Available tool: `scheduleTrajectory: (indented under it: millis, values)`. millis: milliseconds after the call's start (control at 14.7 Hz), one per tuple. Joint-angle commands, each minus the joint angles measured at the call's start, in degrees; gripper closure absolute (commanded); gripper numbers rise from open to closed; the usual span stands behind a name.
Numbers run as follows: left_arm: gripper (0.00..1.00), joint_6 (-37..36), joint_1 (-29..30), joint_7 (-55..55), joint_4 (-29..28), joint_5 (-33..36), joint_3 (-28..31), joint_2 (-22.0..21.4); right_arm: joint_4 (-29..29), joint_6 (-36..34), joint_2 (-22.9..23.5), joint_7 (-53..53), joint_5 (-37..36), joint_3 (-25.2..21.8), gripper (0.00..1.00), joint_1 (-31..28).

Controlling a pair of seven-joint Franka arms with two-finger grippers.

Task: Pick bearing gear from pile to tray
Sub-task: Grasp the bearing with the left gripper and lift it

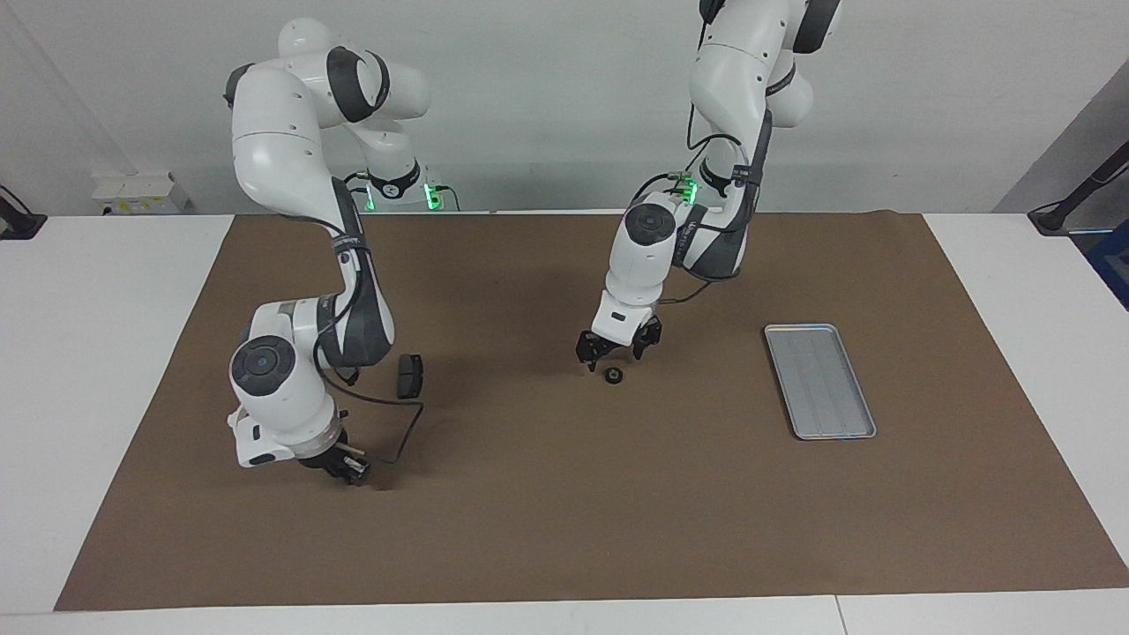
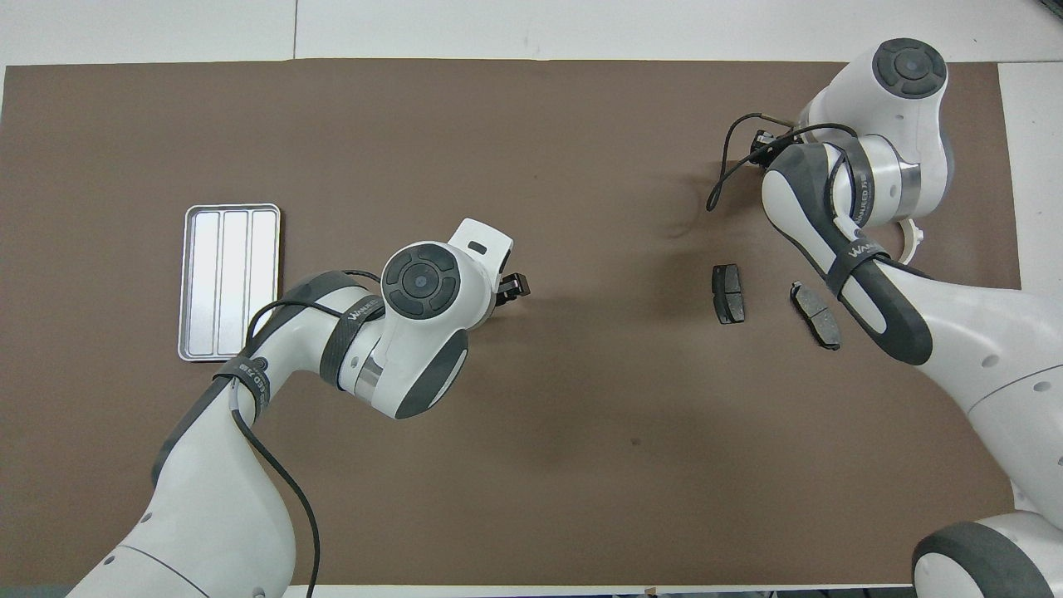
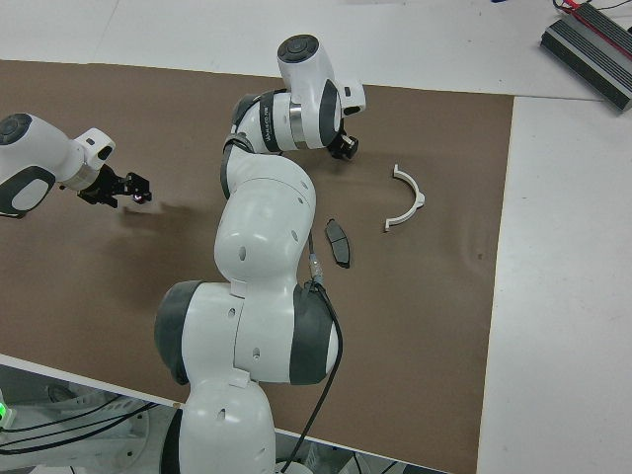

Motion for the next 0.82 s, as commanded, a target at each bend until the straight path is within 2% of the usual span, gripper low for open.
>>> scheduleTrajectory:
  millis: [0, 408, 680, 748]
  values:
    - [0.01, 0.95, 0.49, -0.53, 0.88, 1.81, 0.21, 1.39, 0.93, -2.62, -0.73, -0.93, 0.92, 0.64, 1.0, -0.32]
    - [0.02, 0.86, 0.32, -0.79, 0.88, 2.43, 0.3, 2.26, 1.29, -4.11, -1.17, -0.93, 0.83, 1.17, 1.0, -0.32]
    - [0.07, 0.95, 0.23, -1.32, 0.97, 2.34, 0.3, 2.53, 1.29, -4.03, -1.17, -1.01, 0.83, 1.17, 1.0, -0.41]
    - [0.13, 0.95, 0.23, -2.1, 1.05, 2.26, 0.3, 2.62, 1.29, -4.03, -1.17, -1.01, 0.83, 1.17, 1.0, -0.32]
